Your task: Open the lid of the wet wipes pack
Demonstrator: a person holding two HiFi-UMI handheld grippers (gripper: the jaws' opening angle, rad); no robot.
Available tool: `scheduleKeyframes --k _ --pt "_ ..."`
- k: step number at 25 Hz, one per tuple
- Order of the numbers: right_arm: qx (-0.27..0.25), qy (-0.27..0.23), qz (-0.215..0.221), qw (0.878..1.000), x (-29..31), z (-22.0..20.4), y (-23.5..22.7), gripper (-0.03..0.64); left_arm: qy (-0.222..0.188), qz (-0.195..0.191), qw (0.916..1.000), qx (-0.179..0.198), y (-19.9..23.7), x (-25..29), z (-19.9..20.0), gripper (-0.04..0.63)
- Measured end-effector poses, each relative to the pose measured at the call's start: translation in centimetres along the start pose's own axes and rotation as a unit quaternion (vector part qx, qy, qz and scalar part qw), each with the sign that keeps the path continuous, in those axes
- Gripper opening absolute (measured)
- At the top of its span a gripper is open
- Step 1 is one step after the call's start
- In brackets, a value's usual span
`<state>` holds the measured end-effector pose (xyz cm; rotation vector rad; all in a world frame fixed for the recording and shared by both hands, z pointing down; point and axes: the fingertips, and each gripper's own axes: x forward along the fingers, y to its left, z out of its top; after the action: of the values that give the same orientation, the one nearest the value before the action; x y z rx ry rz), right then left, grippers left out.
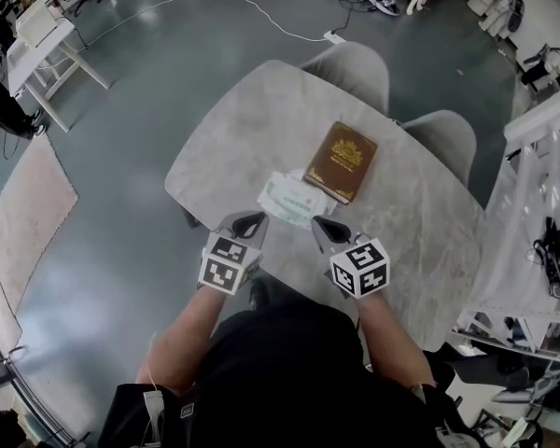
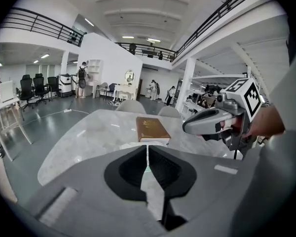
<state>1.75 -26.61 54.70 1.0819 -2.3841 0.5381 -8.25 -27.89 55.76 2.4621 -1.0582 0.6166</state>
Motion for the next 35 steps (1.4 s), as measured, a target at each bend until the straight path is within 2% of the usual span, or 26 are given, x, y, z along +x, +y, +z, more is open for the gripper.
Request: scheduleKeyframes --k 1,5,8,13,23,30,35 --pt "0.001 0.008 0.001 1.0 1.1 -0.5 -0.8 0.002 0.009 -0.004 1.0 0.002 0.4 1.3 -0.5 0.017" --pt "-0.03 0.051 -0.002 0.998 6.8 -3.1 -4.8 0.003 0.042 -0.015 0.999 0.003 3.1 7.9 -2.9 0.115" --pt "-0.045 0.068 0.004 0.997 7.7 -3.6 -4.0 0.044 0.058 -0.013 0.9981 0.012 3.2 8.2 -3.8 0.146" --pt "-0.049 0.101 0.017 0.994 8.2 -4.9 -2.8 0.059 0.082 -0.014 0.9966 0.002 2.6 8.6 -5.4 0.192" --pt "-0.088 0.142 0.04 0.985 8.1 -6.8 -1.0 0.154 0.126 -0.018 0.9913 0.033 1.2 8.9 -7.8 0.23" --pt "-0.12 0.165 0.015 0.979 8.2 -8.0 -1.9 0.195 0.131 -0.008 0.9886 0.074 0.1 8.9 -8.5 0.232" --pt "-0.139 0.165 0.012 0.976 7.9 -8.0 -1.7 0.199 0.131 -0.013 0.9888 0.07 -0.4 8.6 -8.4 0.23"
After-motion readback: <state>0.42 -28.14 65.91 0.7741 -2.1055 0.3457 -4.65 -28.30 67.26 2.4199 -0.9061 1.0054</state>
